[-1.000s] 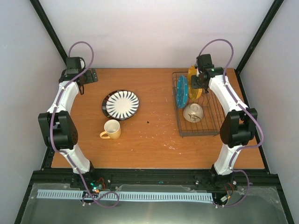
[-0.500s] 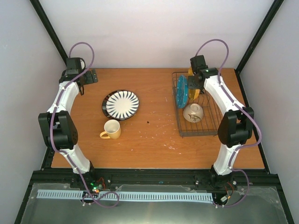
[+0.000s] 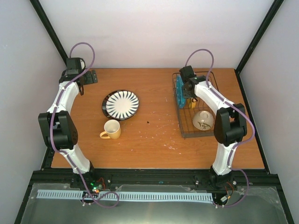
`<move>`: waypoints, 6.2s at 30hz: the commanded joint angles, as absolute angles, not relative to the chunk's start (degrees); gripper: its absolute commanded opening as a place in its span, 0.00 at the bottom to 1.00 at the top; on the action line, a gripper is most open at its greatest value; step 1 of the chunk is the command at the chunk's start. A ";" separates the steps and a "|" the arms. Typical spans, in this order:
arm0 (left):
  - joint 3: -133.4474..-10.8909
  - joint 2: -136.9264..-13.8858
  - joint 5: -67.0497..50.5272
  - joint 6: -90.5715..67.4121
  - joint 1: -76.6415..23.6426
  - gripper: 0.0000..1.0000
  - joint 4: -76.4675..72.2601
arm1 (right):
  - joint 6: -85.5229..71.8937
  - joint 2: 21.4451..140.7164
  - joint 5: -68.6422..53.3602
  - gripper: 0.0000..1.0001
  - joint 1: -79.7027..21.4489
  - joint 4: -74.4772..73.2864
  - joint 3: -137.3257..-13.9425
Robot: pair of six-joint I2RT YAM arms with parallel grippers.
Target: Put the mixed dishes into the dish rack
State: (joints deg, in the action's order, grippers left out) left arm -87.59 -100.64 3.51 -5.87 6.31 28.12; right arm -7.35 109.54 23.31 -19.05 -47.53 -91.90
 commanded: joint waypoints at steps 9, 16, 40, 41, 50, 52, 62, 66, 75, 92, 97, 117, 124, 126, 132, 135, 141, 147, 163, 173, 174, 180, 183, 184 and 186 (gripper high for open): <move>-87.71 -97.78 4.39 -5.69 6.31 1.00 28.95 | -10.26 109.65 23.64 0.39 -17.58 -50.31 -93.05; -85.96 -99.81 -0.56 -7.26 6.71 1.00 30.65 | -10.66 108.21 25.99 0.60 -16.90 -50.22 -97.95; -80.68 -110.99 -31.86 -3.69 8.51 0.47 36.45 | -9.70 102.74 28.46 0.67 -15.68 -49.97 -117.25; -80.31 -111.00 -31.95 -3.47 8.46 0.47 36.55 | -9.75 102.96 28.07 0.67 -15.66 -50.08 -117.51; -77.04 -113.82 -31.91 -1.05 8.31 0.47 36.41 | -9.25 104.94 25.80 0.67 -15.72 -51.00 -120.27; -77.61 -114.72 -31.30 -0.53 8.20 0.46 36.70 | -9.07 105.32 25.58 0.67 -15.75 -51.38 -121.08; -78.62 -118.26 -31.83 0.02 7.60 0.34 36.13 | -8.82 106.07 25.06 0.67 -15.77 -51.75 -122.45; -77.93 -119.73 -32.18 0.18 6.80 0.22 35.55 | -8.73 106.43 24.64 0.67 -15.76 -52.09 -122.73; -77.20 -120.44 -32.29 0.56 6.17 0.01 35.07 | -8.41 106.87 20.54 0.66 -15.79 -51.91 -122.78; -79.60 -116.27 -30.81 1.41 6.19 0.01 35.58 | -4.29 124.89 -33.32 0.68 -25.19 -58.96 -130.82; -79.12 -112.88 -30.47 1.51 6.22 0.01 35.05 | -4.47 128.75 -35.15 0.68 -26.47 -63.36 -128.56; -80.23 -109.54 -39.36 -1.11 6.23 0.01 28.87 | -7.86 143.82 -41.58 0.69 -30.14 -65.03 -133.36; -80.56 -110.06 -43.05 -3.39 6.23 0.01 26.27 | -10.85 146.51 -43.34 0.69 -30.24 -61.28 -134.82; -80.67 -110.32 -43.95 -3.81 6.24 0.01 25.91 | -12.08 147.13 -43.85 0.69 -30.32 -59.80 -135.29; -79.63 -110.74 -46.30 -5.18 6.03 0.01 24.32 | -15.85 148.70 -45.42 0.69 -30.32 -55.05 -136.97; -79.13 -110.99 -47.67 -6.21 5.60 0.01 23.09 | -17.64 149.32 -47.46 0.69 -30.30 -52.19 -137.49; -79.63 -112.31 -49.98 -8.40 3.64 0.01 21.04 | -22.40 148.36 -55.62 0.06 -30.41 -42.31 -137.68; -82.90 -113.05 -45.53 -7.48 3.06 0.31 24.49 | -24.58 140.88 -51.61 0.03 -29.80 -36.99 -139.29; -91.98 -98.82 -9.08 -9.98 5.25 1.00 21.60 | -13.44 108.75 11.23 0.03 -22.17 -53.74 -142.01; -88.78 -97.24 -10.07 -11.02 7.32 1.00 17.57 | -11.98 94.24 29.77 0.03 -15.11 -54.79 -117.91; -88.32 -97.21 -10.14 -11.06 7.38 1.00 17.51 | -11.40 94.49 29.71 0.03 -14.77 -55.58 -117.79; -85.65 -97.18 -10.66 -11.47 7.65 1.00 17.59 | -9.48 94.20 26.06 0.03 -11.86 -55.16 -111.26; -84.88 -97.07 -10.54 -11.34 7.73 1.00 17.84 | -8.78 95.11 21.00 0.03 -10.35 -56.37 -108.14; -84.70 -97.04 -10.41 -11.34 7.80 1.00 17.91 | -8.29 95.21 19.97 0.03 -10.15 -56.37 -106.93; -84.33 -96.80 -10.22 -11.18 7.91 1.00 18.08 | -7.60 95.41 18.64 0.03 -9.83 -56.37 -105.23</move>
State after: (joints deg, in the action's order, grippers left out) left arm -84.44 -97.54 -10.63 -10.61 7.40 18.04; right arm -9.41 97.65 20.88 -11.16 -61.21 -105.82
